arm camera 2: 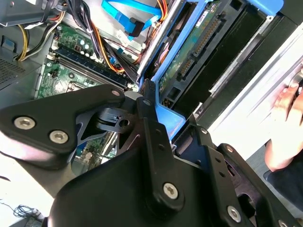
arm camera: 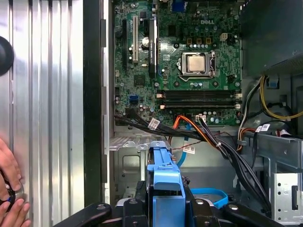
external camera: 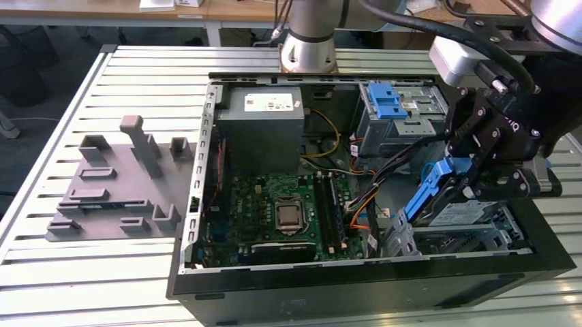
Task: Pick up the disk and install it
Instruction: 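Insert the disk into the insertion slot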
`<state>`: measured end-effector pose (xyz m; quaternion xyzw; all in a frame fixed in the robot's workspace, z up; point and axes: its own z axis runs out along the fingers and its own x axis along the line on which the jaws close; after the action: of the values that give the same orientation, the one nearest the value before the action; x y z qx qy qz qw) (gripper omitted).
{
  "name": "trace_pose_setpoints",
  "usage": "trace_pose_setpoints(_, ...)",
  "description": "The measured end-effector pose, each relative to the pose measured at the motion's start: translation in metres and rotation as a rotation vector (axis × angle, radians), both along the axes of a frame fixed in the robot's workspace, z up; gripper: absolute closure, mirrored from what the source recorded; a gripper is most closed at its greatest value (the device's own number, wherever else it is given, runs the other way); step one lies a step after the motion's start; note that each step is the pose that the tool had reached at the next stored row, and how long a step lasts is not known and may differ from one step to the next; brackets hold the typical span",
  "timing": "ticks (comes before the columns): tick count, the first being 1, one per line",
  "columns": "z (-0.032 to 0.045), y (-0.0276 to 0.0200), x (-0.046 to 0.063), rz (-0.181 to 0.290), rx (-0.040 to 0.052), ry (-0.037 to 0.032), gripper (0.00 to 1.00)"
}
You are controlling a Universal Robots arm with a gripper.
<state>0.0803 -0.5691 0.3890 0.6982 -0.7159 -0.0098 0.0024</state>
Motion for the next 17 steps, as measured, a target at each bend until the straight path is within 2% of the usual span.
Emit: trace_pose_setpoints(17, -0.0109, 0.0000, 0.000, 0.000, 0.0001, 0.0000, 0.63)
